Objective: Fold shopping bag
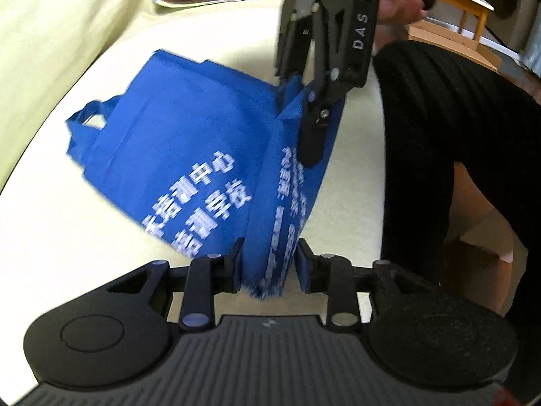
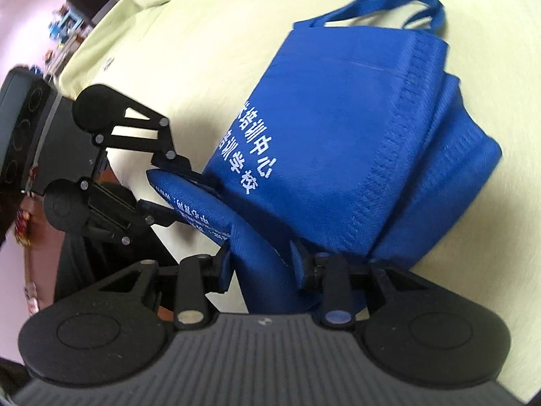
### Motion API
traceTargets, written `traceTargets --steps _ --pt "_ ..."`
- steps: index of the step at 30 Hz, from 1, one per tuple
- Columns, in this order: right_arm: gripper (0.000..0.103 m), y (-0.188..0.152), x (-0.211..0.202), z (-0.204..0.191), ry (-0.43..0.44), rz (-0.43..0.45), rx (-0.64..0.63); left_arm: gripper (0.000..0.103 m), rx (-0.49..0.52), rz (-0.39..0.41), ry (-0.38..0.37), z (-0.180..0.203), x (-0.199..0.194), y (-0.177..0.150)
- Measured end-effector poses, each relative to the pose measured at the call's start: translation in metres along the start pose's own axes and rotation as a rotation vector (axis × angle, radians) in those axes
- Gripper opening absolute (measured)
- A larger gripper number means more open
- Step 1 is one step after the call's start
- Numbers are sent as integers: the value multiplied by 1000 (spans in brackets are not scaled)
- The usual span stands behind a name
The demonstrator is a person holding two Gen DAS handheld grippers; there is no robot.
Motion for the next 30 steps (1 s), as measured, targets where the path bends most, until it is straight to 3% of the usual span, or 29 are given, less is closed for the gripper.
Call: traceTargets --steps 6,12,22,26,30 --pt "25 0 -6 16 61 40 138 40 -36 5 117 -15 -33 -9" --pt "25 4 5 22 63 45 190 39 -128 147 215 -32 -69 15" --pt "23 5 20 30 102 97 256 38 -180 91 229 -32 -14 27" --pt "23 2 21 34 125 160 303 38 -225 63 227 -37 0 26" --pt "26 -5 14 34 92 260 317 38 -242 58 227 -39 5 25"
Point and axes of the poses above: each gripper's, at about its wrist camera, not at the fingertips, and x roughly the way its jaws point, z to its right, y to its top, the point moved 8 cm from there along x, roughly the way its jaws point, and after that the axes turned 4 degrees about y, right-handed, at the moved point
